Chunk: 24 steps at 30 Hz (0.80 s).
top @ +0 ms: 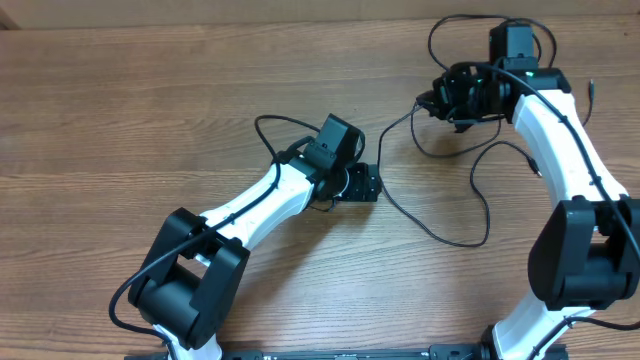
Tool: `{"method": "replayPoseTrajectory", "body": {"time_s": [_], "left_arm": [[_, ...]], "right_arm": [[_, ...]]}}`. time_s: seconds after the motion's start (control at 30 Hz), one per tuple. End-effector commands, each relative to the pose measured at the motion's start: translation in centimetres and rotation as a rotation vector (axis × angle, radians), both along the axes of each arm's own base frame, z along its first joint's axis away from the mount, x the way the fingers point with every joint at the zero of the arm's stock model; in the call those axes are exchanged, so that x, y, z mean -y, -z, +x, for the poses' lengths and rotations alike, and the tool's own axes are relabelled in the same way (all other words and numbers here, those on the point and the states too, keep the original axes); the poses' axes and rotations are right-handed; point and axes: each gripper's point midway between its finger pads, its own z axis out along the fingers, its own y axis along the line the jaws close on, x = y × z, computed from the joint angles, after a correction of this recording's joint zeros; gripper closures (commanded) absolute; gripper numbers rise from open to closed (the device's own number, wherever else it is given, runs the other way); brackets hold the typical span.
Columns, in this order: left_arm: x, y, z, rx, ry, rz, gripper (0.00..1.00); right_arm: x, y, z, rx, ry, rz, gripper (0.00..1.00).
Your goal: Untangle cables
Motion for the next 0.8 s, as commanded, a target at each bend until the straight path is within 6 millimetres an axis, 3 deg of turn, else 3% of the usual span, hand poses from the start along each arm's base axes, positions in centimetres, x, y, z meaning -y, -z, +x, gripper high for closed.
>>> {"method": "replayPoseTrajectory", "body": {"time_s": [0.0, 0.13, 0.3, 0.53, 0.77], "left_arm": [[0.3, 0.5, 0.1, 0.006, -0.007, 0.008, 0.19], [0.3, 1.3, 0.2, -0.002, -0.053, 0.034, 0.19], [0.9, 2.2, 0.1, 0.002, -0.044, 0.041, 0.17], [-0.2, 3.6, 0.4, -0.014, -0.117, 0.103, 0.1], [-0.3, 3.7, 0.3, -0.017, -0.116, 0.106, 0.06]], "right_arm": [[-0.9, -3.3, 0.0, 0.065, -0.024, 0.044, 0.96], [-0.7, -3.4, 0.0, 0.065, -0.022, 0.055, 0.96], [1.9, -2.6, 0.1, 0.041, 0.039, 0.007, 0.96], [9.3, -1.2, -1.5, -0.014, 0.173, -0.292, 0.96], [16.0, -3.0, -5.3, -0.063, 0.275, -0.647, 0.96]]}}
